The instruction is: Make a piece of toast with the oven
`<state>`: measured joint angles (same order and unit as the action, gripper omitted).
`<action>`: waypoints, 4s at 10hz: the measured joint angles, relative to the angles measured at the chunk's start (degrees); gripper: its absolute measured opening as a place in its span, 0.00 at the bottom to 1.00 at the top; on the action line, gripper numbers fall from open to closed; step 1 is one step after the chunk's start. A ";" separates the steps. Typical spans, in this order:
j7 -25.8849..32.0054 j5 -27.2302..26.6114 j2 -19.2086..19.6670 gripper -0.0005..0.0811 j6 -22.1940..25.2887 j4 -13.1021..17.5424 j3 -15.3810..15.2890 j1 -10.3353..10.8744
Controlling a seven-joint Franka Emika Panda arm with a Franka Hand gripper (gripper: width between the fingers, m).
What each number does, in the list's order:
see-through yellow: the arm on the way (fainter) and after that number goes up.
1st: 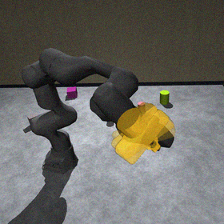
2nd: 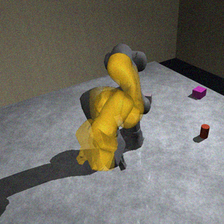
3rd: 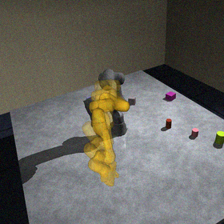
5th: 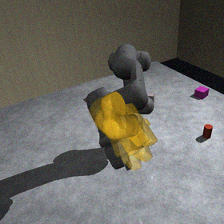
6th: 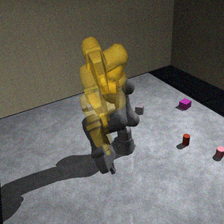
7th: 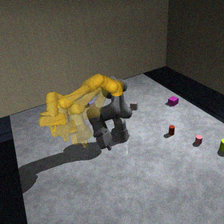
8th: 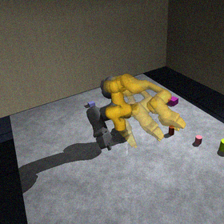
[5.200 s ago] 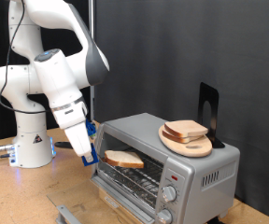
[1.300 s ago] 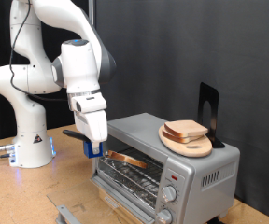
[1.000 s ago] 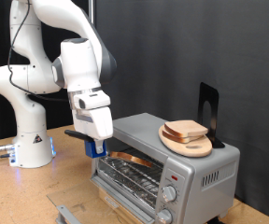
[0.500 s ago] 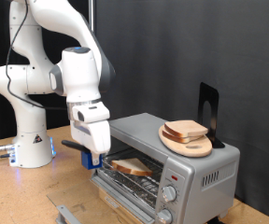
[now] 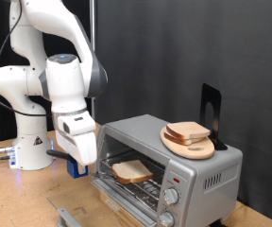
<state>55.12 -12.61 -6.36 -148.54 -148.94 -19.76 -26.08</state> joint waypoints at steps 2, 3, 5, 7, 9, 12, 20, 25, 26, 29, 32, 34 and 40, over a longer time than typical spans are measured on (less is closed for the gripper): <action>0.56 -1.37 -0.79 0.34 1.75 0.43 0.53 0.00; 0.63 -1.86 -1.18 0.34 2.61 0.85 0.73 0.00; 0.48 -2.03 -1.59 0.34 4.11 1.80 1.01 0.00; -0.23 -1.97 -1.59 0.34 4.89 2.68 1.01 0.00; -2.16 -1.01 -1.54 0.34 5.37 3.05 0.91 0.00; -1.69 -1.02 -1.48 0.34 6.51 3.29 1.63 -0.01; -9.17 1.63 -0.73 0.34 7.27 3.38 0.65 -0.11; -12.70 1.64 -0.70 0.34 7.21 2.10 -2.37 0.13; -12.91 1.61 -0.71 0.34 7.04 1.77 -2.87 0.15; -9.63 -3.11 -0.77 0.34 5.83 1.11 -2.97 0.22; 2.66 -15.30 -1.75 0.34 8.44 1.80 0.90 -0.20; 5.84 -15.88 -1.92 0.34 11.93 3.57 3.94 -1.65; 6.34 -14.52 -1.50 0.34 18.49 6.53 6.82 -4.27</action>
<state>61.46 -27.13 -7.87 -130.05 -142.41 -12.94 -30.35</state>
